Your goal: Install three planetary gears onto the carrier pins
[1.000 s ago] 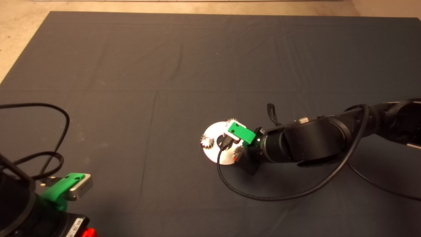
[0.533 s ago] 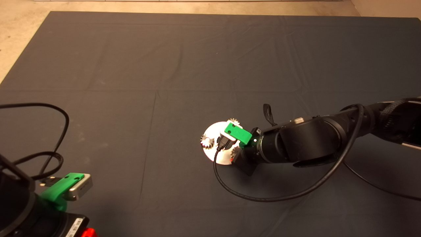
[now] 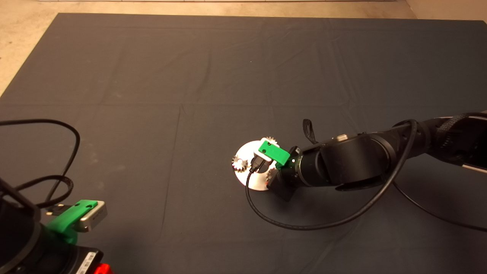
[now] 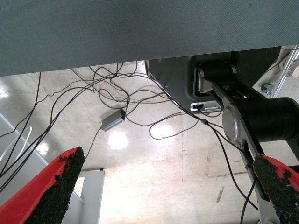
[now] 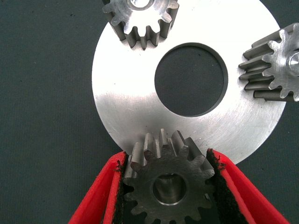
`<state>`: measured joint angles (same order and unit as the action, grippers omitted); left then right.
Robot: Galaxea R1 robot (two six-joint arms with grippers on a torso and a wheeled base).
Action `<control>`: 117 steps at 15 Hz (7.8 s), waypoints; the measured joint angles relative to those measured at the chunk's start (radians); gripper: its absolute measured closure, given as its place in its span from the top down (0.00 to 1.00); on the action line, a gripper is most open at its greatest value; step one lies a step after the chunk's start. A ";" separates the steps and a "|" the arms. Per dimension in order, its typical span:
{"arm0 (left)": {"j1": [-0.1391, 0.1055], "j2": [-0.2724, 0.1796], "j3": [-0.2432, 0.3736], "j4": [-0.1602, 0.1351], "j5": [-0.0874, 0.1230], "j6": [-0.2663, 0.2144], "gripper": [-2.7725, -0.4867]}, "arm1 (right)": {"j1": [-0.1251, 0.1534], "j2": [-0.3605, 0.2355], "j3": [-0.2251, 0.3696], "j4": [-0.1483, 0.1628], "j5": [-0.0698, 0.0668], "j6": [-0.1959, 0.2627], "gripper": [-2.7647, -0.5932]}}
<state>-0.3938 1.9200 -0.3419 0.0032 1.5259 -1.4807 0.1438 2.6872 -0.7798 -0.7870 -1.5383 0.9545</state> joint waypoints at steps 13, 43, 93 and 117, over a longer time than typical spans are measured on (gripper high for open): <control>0.000 0.000 0.000 0.000 0.000 0.000 0.93 | 0.000 0.025 -0.026 0.003 -0.008 -0.001 0.23; 0.000 0.000 0.000 0.000 0.000 -0.005 0.93 | -0.002 -0.009 0.013 0.001 0.008 -0.004 0.23; 0.000 0.000 0.000 0.000 0.000 -0.015 0.93 | -0.036 -0.042 0.033 -0.097 0.020 -0.003 0.23; 0.000 0.000 0.000 0.000 0.000 -0.020 0.93 | -0.053 -0.031 0.035 -0.110 0.002 -0.008 0.24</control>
<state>-0.3938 1.9200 -0.3419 0.0032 1.5257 -1.5004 0.0913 2.6566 -0.7451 -0.8970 -1.5360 0.9468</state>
